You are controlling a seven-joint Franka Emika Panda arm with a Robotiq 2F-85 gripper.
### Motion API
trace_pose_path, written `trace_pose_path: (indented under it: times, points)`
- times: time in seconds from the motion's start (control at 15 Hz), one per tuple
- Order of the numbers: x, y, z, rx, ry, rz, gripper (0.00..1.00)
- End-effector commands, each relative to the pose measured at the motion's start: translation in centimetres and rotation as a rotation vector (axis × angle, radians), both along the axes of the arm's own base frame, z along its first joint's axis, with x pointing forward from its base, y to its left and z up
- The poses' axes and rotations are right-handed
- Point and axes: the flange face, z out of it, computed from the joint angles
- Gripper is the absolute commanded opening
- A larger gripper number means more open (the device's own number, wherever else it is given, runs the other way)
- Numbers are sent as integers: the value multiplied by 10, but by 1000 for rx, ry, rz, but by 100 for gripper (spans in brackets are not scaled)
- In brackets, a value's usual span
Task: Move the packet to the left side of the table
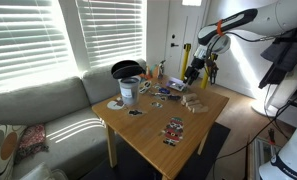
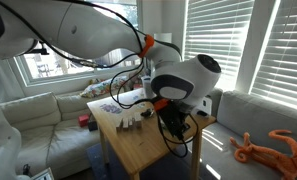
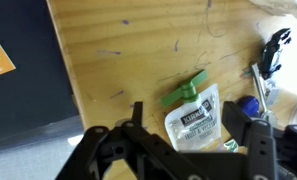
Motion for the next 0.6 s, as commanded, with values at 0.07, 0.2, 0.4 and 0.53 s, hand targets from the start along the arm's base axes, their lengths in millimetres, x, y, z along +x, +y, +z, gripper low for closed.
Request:
trace_pose_path:
  times: [0.07, 0.2, 0.4, 0.53]
  points:
    - [13, -4, -9, 32, -54, 5, 55]
    - [14, -9, -12, 27, -59, -1, 63]
    - [15, -14, -14, 33, -64, -17, 70]
    - [16, -13, -15, 39, -66, -18, 58]
